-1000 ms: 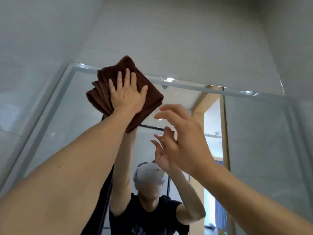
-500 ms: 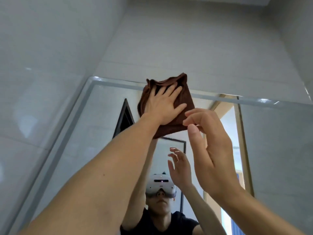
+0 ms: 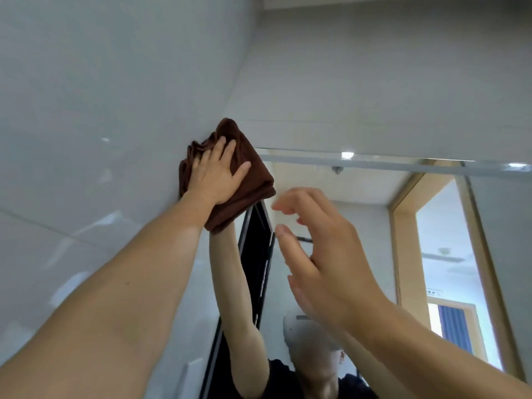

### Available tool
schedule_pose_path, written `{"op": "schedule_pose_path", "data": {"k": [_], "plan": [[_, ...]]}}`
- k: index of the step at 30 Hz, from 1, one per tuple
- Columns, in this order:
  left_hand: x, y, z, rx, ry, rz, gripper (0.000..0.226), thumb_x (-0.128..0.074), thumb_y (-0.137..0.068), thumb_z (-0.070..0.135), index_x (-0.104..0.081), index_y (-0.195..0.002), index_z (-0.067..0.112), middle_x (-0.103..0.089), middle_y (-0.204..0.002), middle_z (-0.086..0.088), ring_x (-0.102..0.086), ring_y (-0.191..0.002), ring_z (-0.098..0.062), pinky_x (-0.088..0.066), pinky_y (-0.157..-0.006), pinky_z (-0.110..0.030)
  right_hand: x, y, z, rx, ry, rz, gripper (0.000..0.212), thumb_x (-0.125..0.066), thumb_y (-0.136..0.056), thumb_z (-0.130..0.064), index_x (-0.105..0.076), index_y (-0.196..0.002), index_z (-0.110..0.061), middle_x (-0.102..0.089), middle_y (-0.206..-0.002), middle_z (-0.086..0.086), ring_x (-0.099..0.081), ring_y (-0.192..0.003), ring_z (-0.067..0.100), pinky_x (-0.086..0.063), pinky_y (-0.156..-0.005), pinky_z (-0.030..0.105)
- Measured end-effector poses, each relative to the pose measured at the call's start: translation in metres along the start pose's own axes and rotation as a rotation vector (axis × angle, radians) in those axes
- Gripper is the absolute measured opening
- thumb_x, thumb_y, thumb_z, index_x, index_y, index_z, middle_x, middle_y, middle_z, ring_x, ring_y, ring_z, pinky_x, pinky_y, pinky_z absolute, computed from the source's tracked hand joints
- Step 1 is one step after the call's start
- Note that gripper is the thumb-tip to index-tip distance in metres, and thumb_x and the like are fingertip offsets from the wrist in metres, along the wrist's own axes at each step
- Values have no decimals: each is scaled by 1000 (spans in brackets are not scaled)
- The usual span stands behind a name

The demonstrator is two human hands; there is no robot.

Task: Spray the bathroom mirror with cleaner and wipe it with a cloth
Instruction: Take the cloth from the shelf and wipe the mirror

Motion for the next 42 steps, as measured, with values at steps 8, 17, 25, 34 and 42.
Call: {"op": "schedule_pose_path", "data": {"k": [8, 17, 25, 34, 42], "plan": [[4, 102, -6, -11, 14, 17, 74, -24, -97, 62, -20, -157, 20, -15, -166, -7, -31, -143, -32, -24, -117, -50, -39, -6, -6, -85, -40, -49, 28, -52, -98, -20, -59, -125, -22, -54, -118, -11, -56, -104, 11, -58, -84, 36], [-17, 337, -51, 51, 9, -38, 72, -24, -100, 63, -18, -158, 21, -12, -167, -1, -35, -143, -26, -28, -117, -47, -77, 79, -28, -250, -79, -128, 25, -54, -95, -17, -64, -119, -19, -57, -119, -9, -58, -99, 4, -52, -88, 27], [-29, 556, -85, 129, 31, -169, 71, -31, -100, 58, -19, -157, 16, -14, -166, -6, -41, -135, -34, -27, -114, -47, -115, 229, -68, -458, -122, -356, 24, -55, -93, -7, -68, -112, -13, -54, -106, -11, -50, -90, -2, -38, -81, 10], [-37, 617, -82, 221, -7, -130, 72, -27, -100, 57, -22, -155, 12, -20, -164, -13, -25, -148, -29, -20, -117, -46, -85, 349, -70, -652, -150, -404, 16, -60, -89, -3, -72, -98, -10, -67, -102, 0, -59, -102, 14, -49, -90, 35], [-50, 643, 42, -91, -17, -168, 74, -30, -98, 63, -21, -155, 17, -22, -161, -10, -29, -143, -33, -21, -114, -54, -29, 415, -59, -771, -62, -454, 16, -61, -89, -4, -71, -96, -14, -67, -104, -4, -61, -98, 9, -45, -86, 17]]}}
Point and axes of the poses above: each hand's wrist, its own y-axis away from the middle knuckle, its own x-axis out of the back of the hand, z = x × y, the point moved 8 cm from there along -y, towards the middle knuckle
